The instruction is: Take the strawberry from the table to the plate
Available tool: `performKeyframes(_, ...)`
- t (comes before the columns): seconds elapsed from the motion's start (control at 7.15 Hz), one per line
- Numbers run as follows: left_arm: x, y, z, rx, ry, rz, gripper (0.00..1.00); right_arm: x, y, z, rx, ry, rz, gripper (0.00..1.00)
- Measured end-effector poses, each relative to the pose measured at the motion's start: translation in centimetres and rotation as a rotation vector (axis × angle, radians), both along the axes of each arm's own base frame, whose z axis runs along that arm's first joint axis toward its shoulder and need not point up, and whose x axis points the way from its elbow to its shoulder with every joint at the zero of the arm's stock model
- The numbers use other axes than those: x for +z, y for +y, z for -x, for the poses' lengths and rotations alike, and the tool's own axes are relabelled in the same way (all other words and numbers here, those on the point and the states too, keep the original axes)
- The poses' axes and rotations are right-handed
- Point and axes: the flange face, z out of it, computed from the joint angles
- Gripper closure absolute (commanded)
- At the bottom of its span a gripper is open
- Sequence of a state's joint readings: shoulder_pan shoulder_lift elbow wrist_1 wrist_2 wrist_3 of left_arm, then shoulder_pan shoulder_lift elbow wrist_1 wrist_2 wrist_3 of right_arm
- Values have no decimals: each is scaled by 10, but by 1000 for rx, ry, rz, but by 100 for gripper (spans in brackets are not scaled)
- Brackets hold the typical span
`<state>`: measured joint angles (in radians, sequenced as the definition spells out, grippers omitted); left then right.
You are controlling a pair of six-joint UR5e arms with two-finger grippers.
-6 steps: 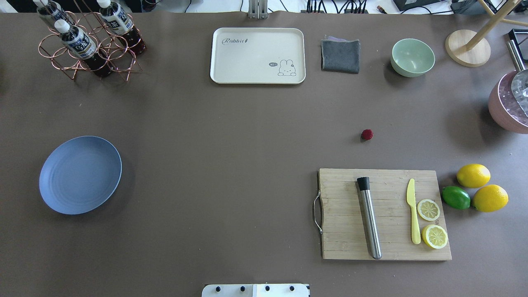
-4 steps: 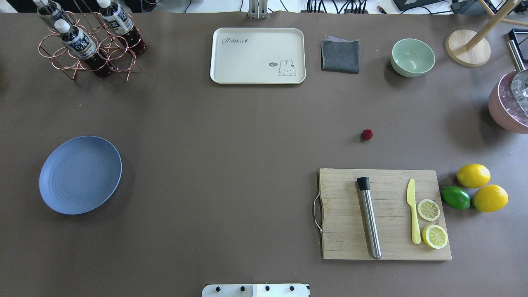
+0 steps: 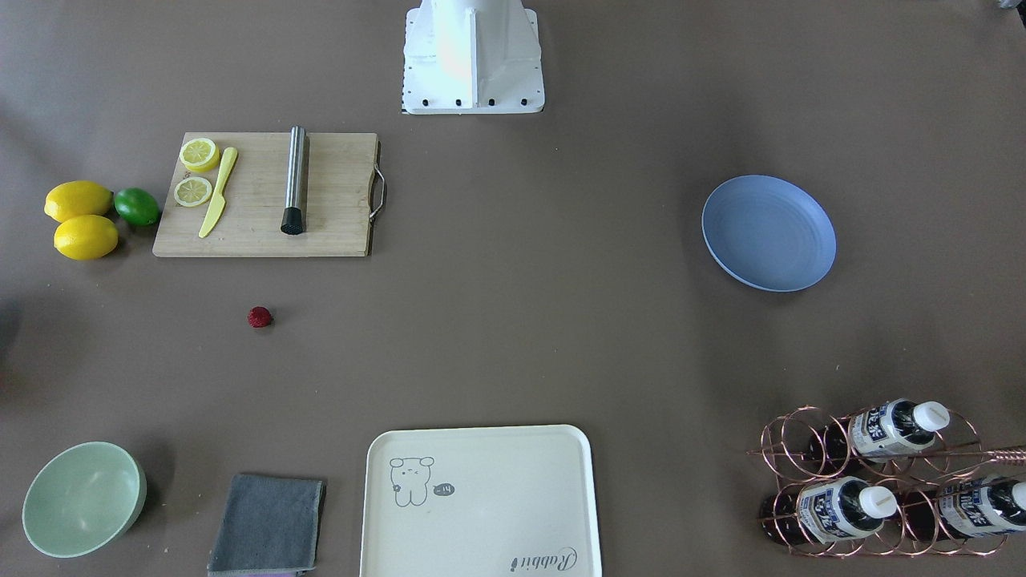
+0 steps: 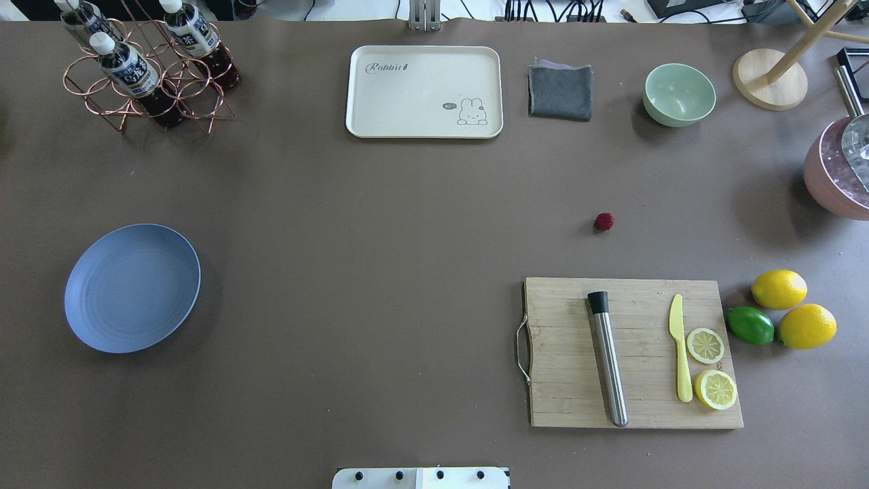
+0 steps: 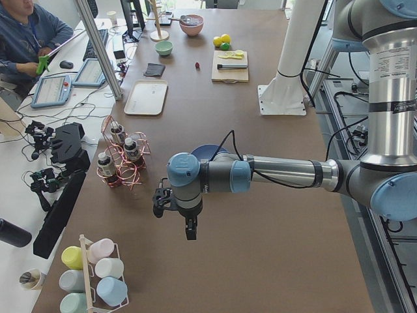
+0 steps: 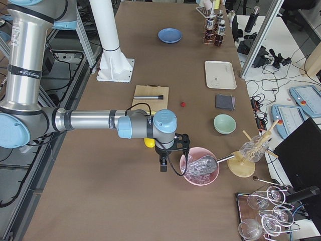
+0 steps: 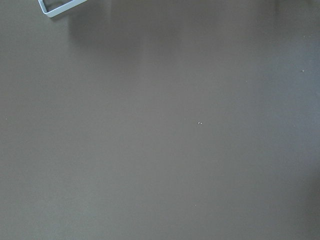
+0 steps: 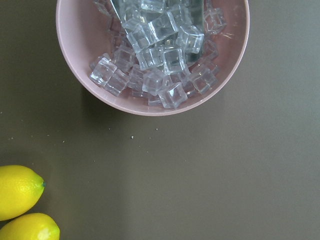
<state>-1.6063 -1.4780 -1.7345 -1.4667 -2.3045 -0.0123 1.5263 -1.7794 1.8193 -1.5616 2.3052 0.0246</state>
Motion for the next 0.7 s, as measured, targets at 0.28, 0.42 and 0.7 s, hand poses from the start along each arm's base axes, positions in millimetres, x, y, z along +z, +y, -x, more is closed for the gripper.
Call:
performKeyframes(0.28,-6,0,1,-3,6,-17,0,0,0,0,0,0,-1,0)
performKeyframes(0.42,-11,-1,2,-6,8,-28,0,0,0,0,0,0,-1,0)
performKeyframes(0.7,-17,-3,3,-9,8,-44,0,1,1,0,0,0,1,0)
